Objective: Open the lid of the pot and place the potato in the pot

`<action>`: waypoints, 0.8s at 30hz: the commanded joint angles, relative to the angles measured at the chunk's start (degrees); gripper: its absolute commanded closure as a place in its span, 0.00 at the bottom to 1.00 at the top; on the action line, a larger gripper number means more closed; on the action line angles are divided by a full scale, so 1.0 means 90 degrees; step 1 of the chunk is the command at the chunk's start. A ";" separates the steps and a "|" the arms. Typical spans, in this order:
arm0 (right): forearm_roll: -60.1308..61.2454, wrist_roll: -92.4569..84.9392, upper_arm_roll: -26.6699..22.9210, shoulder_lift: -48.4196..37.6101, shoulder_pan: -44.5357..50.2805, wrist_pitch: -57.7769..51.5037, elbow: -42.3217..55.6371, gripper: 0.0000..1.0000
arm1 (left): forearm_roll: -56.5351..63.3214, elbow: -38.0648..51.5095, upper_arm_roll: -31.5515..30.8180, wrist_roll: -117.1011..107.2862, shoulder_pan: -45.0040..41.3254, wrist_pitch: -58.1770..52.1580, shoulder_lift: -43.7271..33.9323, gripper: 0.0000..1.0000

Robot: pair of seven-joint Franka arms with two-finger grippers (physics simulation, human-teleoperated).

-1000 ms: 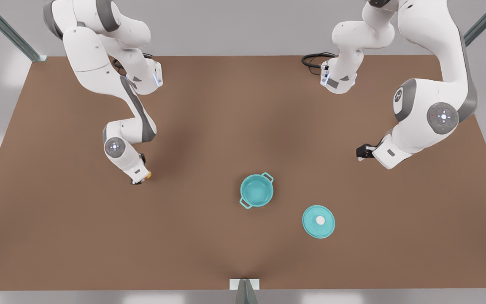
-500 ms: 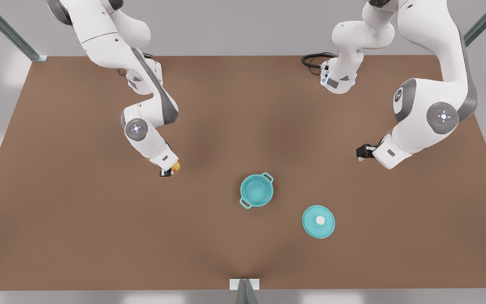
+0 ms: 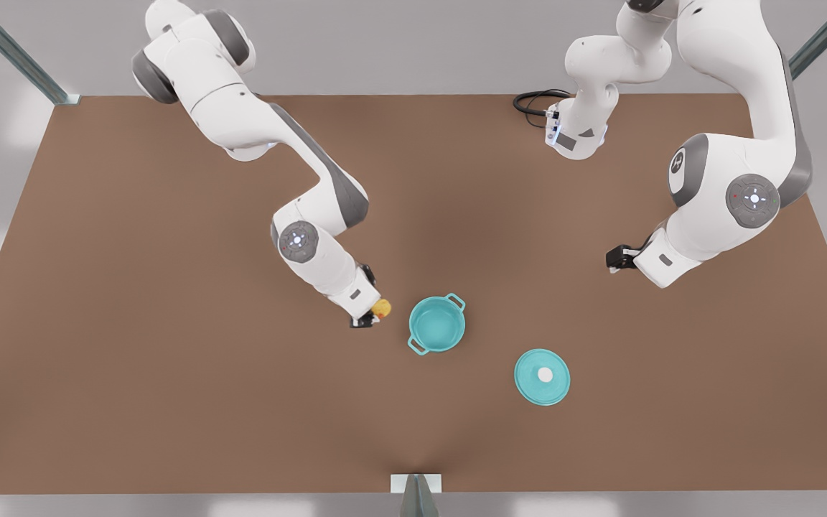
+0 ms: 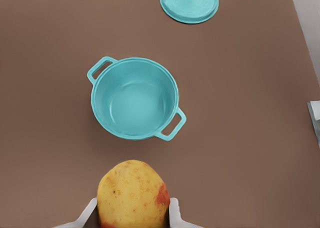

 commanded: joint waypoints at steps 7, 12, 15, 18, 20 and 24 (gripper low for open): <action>-0.0011 0.2713 0.0050 0.1541 0.0782 0.0729 0.1551 0.50 | 0.0000 0.0007 0.0047 -0.0016 0.0039 -0.0066 -0.0045 0.00; -0.0021 0.2967 0.0050 0.1912 0.1036 0.1100 0.1747 0.50 | 0.0000 0.0007 0.0037 -0.0025 0.0049 -0.0076 -0.0055 0.00; -0.0041 0.2977 0.0040 0.1932 0.1026 0.1129 0.1737 0.50 | 0.0009 0.0007 0.0027 -0.0025 0.0039 -0.0076 -0.0045 0.00; -0.0041 0.2996 0.0030 0.2156 0.1084 0.1305 0.1737 0.50 | 0.0019 0.0017 0.0027 -0.0025 0.0039 -0.0076 -0.0036 0.00; -0.0060 0.2947 0.0040 0.2147 0.1084 0.1237 0.1669 0.49 | 0.0019 0.0017 0.0027 -0.0025 0.0039 -0.0076 -0.0036 0.00; -0.0070 0.2977 0.0040 0.2147 0.1084 0.1237 0.1669 0.49 | 0.0019 0.0026 0.0027 0.0033 0.0029 -0.0076 -0.0036 0.00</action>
